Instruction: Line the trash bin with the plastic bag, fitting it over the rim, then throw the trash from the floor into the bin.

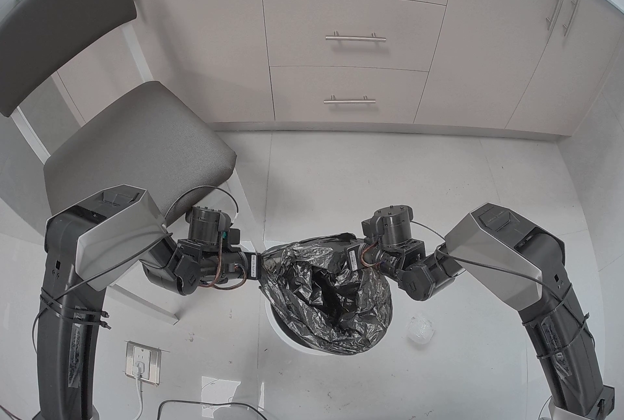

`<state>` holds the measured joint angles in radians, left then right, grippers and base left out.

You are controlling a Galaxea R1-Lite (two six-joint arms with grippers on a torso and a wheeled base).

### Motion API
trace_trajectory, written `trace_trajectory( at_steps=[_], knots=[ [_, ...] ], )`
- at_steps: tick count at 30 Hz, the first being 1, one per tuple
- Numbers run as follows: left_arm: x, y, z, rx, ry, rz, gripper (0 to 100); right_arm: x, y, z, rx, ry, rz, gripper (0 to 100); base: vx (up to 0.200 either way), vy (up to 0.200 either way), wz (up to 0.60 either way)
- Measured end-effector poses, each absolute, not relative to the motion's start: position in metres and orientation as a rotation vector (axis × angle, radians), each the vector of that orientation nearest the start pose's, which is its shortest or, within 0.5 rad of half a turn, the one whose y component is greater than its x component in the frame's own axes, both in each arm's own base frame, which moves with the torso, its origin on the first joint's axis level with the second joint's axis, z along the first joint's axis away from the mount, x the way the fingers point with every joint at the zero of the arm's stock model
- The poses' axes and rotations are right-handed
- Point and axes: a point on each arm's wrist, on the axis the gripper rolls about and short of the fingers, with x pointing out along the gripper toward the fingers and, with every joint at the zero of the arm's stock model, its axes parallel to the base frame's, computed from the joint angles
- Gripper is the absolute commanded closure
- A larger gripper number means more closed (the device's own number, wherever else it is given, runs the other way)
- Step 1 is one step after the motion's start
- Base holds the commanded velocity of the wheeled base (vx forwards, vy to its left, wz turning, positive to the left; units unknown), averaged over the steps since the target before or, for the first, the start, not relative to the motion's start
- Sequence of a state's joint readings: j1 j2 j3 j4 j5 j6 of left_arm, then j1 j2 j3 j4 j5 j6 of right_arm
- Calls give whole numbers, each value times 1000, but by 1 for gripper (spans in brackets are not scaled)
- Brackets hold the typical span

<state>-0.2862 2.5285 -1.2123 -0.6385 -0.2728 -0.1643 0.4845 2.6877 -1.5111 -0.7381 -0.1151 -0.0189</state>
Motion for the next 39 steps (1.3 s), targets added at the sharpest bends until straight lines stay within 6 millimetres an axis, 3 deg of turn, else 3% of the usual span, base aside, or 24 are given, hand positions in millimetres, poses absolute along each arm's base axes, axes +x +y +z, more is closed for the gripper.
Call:
trace_trajectory(
  at_steps=[8, 9, 10, 11, 24, 29, 39],
  knots=[
    [410, -132, -46, -135, 761, -465, 100, 439, 227, -49, -155, 439, 364, 100, 0, 0, 0],
    [409, -132, -46, -133, 764, -463, 100, 438, 227, -49, -155, 441, 364, 0, 0, 0, 0],
    [408, -132, -45, -131, 764, -461, 100, 438, 227, -49, -155, 442, 364, 0, 0, 0, 0],
    [408, -132, -45, -130, 763, -459, 0, 438, 227, -49, -156, 442, 364, 0, 0, 0, 0],
    [402, -131, -37, -136, 759, -457, 0, 429, 220, -30, -144, 444, 365, 0, 0, 0, 0],
    [391, -138, -26, -164, 736, -467, 0, 406, 209, -22, -159, 507, 380, 0, 0, 0, 0],
    [356, -160, -10, -201, 686, -473, 0, 333, 182, -7, -173, 637, 474, 0, 0, 0, 0]
  ],
)
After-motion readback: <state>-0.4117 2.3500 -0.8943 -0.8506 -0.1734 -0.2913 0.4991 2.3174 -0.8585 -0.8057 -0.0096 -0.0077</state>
